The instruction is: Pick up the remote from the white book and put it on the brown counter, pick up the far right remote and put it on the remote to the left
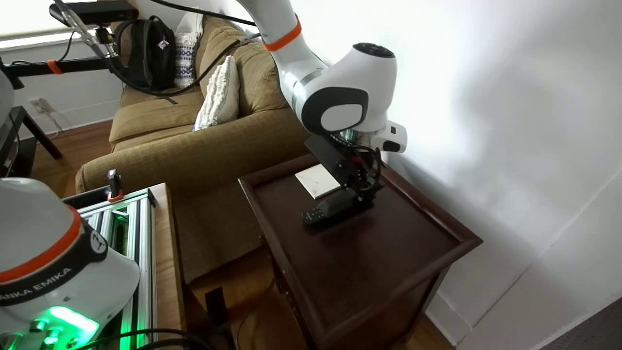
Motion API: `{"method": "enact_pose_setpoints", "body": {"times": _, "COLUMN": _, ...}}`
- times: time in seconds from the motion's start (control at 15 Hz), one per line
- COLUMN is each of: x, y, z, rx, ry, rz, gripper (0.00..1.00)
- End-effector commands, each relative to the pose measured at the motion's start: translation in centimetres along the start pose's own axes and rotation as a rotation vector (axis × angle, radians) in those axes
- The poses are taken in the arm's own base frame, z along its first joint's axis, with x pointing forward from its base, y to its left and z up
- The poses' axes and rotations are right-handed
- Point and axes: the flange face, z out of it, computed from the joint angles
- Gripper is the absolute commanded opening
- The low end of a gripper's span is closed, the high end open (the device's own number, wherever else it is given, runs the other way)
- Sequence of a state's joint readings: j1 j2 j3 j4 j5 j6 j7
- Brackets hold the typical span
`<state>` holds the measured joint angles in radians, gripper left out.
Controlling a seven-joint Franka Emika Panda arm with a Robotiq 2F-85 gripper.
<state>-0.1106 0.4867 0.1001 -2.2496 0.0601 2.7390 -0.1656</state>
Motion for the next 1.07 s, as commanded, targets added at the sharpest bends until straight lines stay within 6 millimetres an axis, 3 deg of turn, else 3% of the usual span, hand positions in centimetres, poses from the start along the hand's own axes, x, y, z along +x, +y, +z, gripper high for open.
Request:
{"method": "enact_pose_setpoints", "body": {"times": 0.0, "x": -1.4, "y": -2.1, "z": 0.3, "rx": 0.039, "ry": -0.03, "rz": 0.046, "gripper": 0.26}}
{"method": "enact_pose_setpoints", "body": {"times": 0.47, "x": -2.2, "y": -2.6, "z": 2.3, "rx": 0.033, "ry": -0.058, "rz": 0.117, "gripper": 0.26}}
{"method": "enact_pose_setpoints", "body": {"times": 1.0, "x": -2.2, "y": -2.4, "z": 3.3, "rx": 0.018, "ry": -0.067, "rz": 0.073, "gripper": 0.26}}
